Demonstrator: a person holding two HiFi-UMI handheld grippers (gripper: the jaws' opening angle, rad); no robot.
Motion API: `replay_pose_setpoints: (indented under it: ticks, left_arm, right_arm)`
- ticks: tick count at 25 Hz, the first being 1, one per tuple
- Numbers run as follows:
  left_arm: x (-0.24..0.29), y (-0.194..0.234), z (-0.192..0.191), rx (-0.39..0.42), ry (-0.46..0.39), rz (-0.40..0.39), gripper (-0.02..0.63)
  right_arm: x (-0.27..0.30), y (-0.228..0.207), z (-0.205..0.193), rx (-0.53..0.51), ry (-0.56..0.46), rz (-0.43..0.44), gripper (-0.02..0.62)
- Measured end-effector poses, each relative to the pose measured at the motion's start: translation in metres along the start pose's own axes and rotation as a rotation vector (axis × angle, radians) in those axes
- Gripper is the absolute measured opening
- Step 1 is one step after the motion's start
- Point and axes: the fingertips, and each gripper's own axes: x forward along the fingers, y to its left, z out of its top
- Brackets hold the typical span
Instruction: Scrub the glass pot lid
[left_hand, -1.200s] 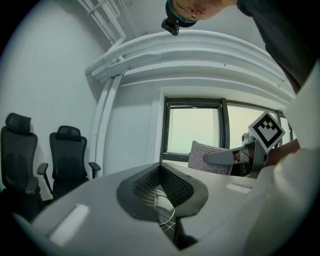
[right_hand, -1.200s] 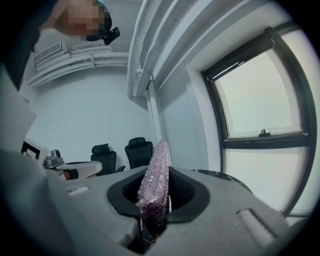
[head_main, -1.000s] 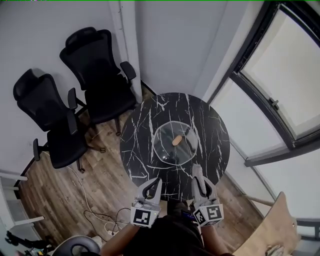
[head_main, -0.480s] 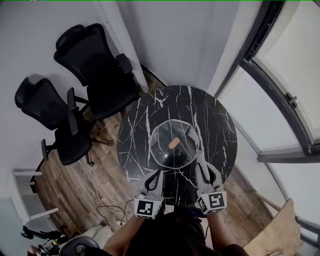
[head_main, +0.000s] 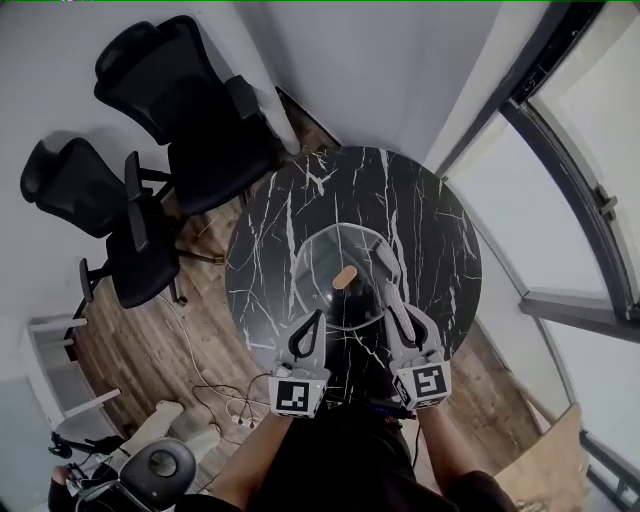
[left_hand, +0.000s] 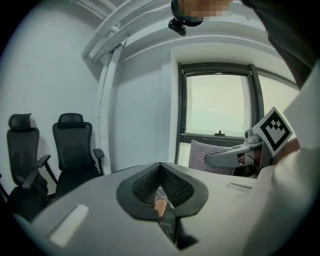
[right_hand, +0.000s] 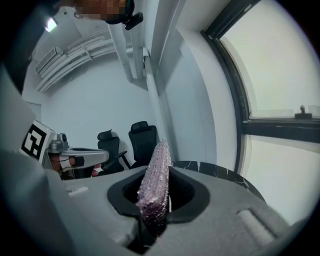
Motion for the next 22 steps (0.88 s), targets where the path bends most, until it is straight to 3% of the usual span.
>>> replay_pose_setpoints:
  ticks: [9,17,22]
  left_arm:
    - [0.043,0.016,-0.080,-0.007,0.090,-0.056,0.003]
    - [0.084,0.020,-0.129,-0.028,0.179,-0.076,0.031]
    - [0.101,0.019,-0.149,-0.031,0.216,-0.100,0.045]
  right_arm:
    - [0.044,-0.018,-0.052,-0.137,0.129,-0.037,0.074]
    - [0.080,-0.027,-0.103,-0.333,0.322,0.065,0.074]
    - [0.114,-0.048,-0.120,-0.503,0.349,0.064,0.072]
